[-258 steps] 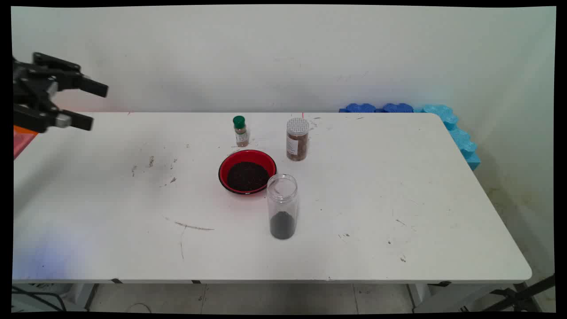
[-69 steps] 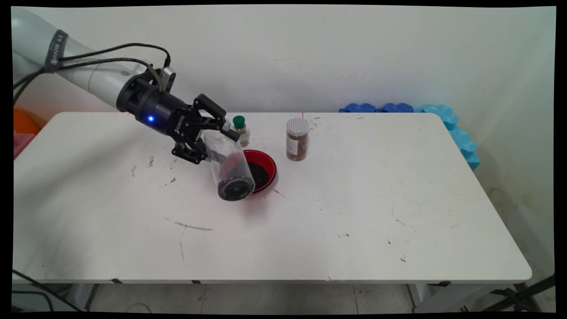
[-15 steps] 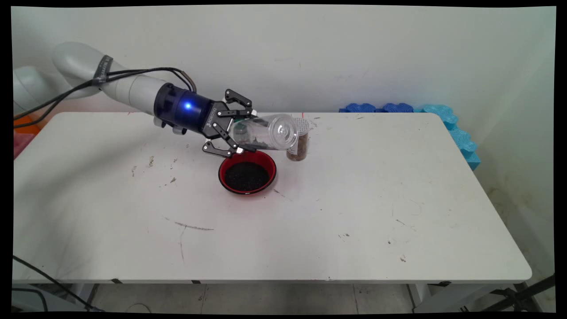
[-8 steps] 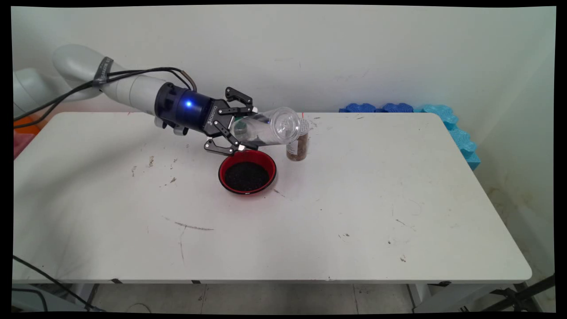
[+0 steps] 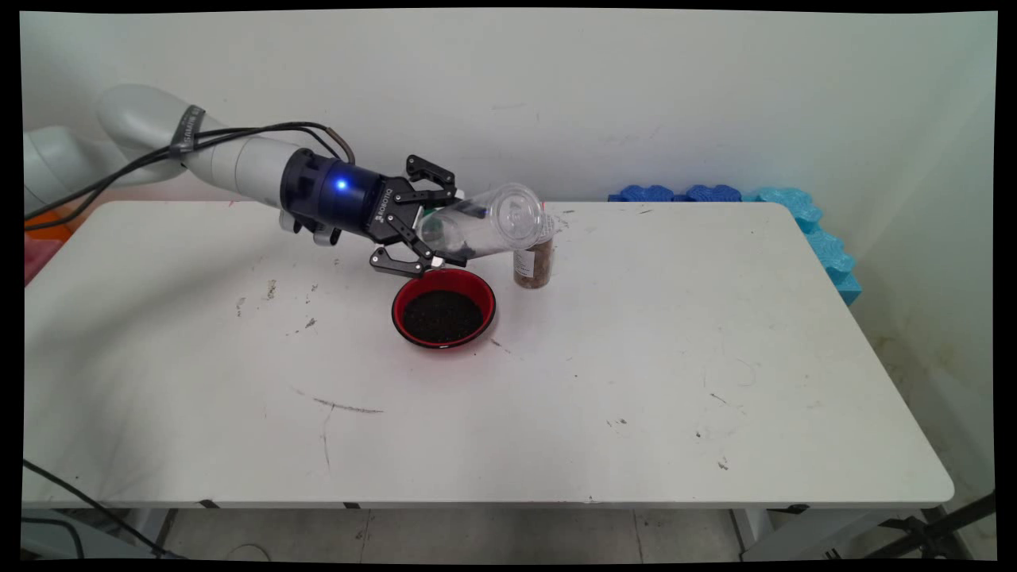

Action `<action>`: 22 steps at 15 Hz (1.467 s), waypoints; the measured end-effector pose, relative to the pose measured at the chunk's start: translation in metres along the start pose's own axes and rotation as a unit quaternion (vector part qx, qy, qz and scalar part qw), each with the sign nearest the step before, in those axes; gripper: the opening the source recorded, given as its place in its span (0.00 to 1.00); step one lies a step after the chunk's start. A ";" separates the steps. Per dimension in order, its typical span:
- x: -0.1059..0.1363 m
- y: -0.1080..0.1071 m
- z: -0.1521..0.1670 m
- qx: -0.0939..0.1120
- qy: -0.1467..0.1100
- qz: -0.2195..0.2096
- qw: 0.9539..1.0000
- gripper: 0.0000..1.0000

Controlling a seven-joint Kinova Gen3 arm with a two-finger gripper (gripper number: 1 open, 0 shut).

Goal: Pour the black seasoning powder in the red bowl

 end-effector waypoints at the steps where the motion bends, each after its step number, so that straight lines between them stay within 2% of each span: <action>1: 0.000 0.000 0.000 -0.001 0.000 -0.003 1.000 0.00; 22: 0.001 -0.004 0.000 -0.021 -0.002 -0.064 0.998 0.00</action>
